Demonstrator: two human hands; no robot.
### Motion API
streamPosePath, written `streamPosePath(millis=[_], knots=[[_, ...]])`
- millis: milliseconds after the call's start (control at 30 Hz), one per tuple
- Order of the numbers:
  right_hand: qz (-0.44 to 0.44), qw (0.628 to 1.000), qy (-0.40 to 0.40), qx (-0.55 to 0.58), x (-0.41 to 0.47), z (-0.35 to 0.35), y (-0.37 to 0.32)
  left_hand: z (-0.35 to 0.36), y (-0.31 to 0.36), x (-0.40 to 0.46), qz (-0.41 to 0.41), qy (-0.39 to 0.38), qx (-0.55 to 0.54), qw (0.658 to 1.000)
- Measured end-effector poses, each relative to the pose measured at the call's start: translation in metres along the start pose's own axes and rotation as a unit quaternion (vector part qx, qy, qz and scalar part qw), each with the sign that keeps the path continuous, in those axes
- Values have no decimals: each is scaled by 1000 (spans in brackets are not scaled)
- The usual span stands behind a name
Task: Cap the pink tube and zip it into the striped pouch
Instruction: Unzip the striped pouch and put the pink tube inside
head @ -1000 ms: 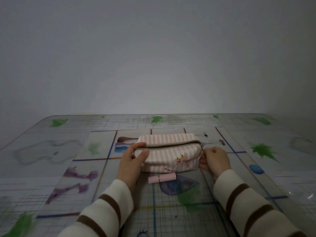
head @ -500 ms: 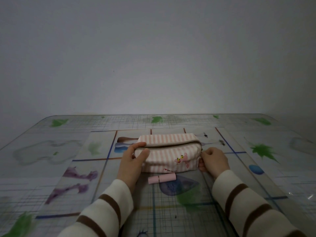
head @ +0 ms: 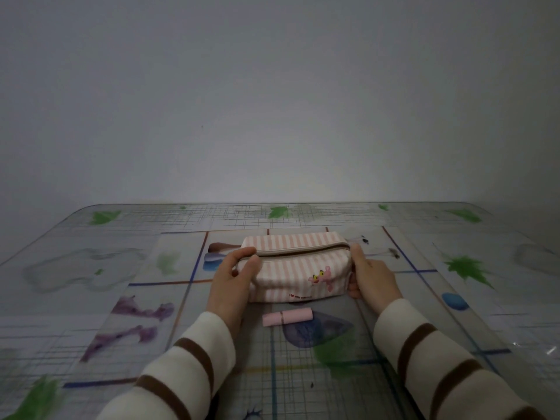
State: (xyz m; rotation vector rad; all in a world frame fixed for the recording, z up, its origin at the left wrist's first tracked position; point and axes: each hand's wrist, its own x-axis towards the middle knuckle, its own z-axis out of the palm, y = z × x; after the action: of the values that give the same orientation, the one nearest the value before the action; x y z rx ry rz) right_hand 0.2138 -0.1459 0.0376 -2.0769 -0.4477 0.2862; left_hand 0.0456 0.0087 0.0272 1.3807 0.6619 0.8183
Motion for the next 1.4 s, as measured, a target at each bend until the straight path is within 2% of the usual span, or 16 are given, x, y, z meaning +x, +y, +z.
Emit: streamPosePath(millis=[100, 433, 1067, 1133, 1233, 1300, 1400], knots=[[-15, 999, -15, -24, -6, -1, -2, 0, -1, 0, 7, 4, 3, 1000], [-34, 999, -27, 0, -11, -4, -4, -8, -7, 4, -1, -9, -6, 1000], [-61, 998, -11, 9, -16, -14, -2, -19, -18, -9, 45, -34, 1, 998], [-91, 995, 23, -13, -18, -13, -3, -19, -18, -9, 53, -36, 7, 998], [-189, 978, 75, -36, -25, -11, -6, -20, -20, -9, 59, -42, 12, 997], [-295, 944, 111, -95, -31, -8, -8, -21, -21, -9, 59, -44, 19, 997], [-445, 866, 132, -185, -43, 1, -5, -22, -21, -9, 63, -46, 25, 997]])
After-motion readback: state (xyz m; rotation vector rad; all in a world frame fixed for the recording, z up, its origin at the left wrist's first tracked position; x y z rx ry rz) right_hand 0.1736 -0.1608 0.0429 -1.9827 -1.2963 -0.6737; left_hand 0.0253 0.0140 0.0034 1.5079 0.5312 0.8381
